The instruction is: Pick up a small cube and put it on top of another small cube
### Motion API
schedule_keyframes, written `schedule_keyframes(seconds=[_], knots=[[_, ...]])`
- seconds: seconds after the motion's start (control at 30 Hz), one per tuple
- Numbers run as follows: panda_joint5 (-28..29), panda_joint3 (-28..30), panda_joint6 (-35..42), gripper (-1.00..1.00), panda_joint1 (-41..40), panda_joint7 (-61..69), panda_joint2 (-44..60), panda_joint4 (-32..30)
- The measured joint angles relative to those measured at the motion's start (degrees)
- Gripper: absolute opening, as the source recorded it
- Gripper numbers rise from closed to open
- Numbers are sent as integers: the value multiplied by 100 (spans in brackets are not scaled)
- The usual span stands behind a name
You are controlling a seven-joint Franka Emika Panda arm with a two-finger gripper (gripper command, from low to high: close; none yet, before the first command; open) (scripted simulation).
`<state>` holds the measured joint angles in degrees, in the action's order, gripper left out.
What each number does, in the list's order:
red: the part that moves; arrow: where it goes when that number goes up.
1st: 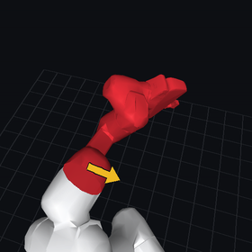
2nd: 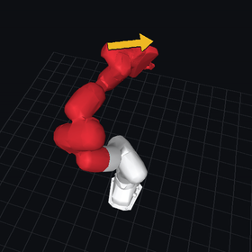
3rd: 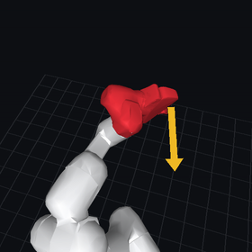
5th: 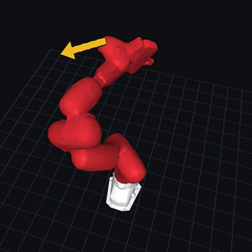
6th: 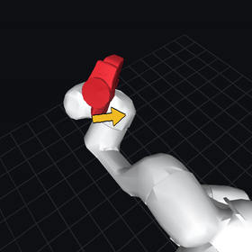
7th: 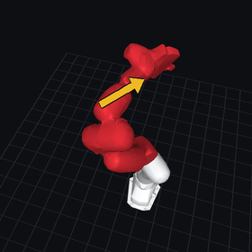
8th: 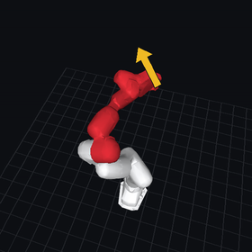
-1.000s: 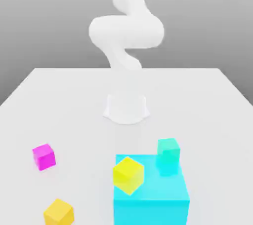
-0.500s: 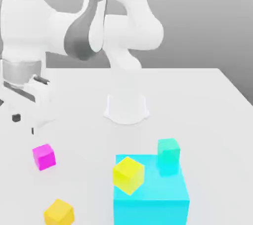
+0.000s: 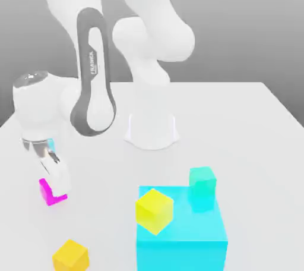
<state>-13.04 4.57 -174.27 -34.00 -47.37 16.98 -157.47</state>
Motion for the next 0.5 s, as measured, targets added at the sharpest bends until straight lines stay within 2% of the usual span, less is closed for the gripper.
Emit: schedule_keyframes(seconds=[0.1, 0.27, 0.37, 0.5], knots=[[201, 236, 278, -100, 190, -162, -348, -73], [1035, 531, 1085, -100, 433, -848, -1356, -254], [1129, 149, 1648, -100, 1123, -1512, -1938, -232], [984, -541, 2400, -100, 1800, -2383, -2664, -165]])
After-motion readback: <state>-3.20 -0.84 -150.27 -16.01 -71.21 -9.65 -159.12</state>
